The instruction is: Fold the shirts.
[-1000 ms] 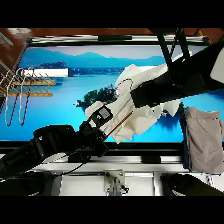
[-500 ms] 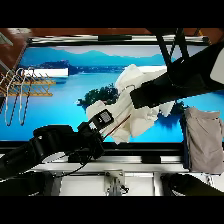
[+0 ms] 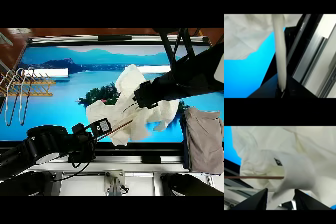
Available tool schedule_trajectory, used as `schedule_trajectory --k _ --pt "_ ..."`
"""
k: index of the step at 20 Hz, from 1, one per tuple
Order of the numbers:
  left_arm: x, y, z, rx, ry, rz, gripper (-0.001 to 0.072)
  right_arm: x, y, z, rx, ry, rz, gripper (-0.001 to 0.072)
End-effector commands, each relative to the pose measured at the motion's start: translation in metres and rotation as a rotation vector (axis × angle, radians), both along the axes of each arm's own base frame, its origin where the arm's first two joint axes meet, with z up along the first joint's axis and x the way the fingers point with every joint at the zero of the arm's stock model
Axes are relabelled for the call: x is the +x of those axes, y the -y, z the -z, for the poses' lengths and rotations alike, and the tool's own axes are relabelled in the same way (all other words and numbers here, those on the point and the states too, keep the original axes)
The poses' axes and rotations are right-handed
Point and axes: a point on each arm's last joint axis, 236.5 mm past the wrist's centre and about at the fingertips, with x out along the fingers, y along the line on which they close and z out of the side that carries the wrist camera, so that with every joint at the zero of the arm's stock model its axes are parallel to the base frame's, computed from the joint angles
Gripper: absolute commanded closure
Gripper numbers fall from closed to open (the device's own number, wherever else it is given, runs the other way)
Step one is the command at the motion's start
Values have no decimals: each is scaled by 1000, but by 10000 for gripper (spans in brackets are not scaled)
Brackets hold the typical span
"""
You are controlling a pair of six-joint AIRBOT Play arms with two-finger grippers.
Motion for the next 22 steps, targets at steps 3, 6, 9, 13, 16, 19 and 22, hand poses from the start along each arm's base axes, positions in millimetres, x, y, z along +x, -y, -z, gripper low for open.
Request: schedule_trajectory --k 3,6,9,13,16,19,22 --pt "13 13 -12 -112 -8 -95 658 -5 38 -32 -3 121 78 237" --pt "13 14 -13 -114 -4 -91 658 -3 102 -66 -96 283 224 237" --pt "15 11 -16 -122 3 -97 658 12 153 -77 -236 343 300 239" --pt "21 6 -21 -132 17 -103 658 52 180 -37 -234 189 159 272" --pt "22 9 -20 -133 23 -88 658 66 163 7 -272 73 -355 272" --pt "29 16 -25 -164 55 -80 658 80 131 26 -216 91 -661 272" --pt "36 11 -26 -166 58 -104 658 87 115 42 -153 70 -760 272"
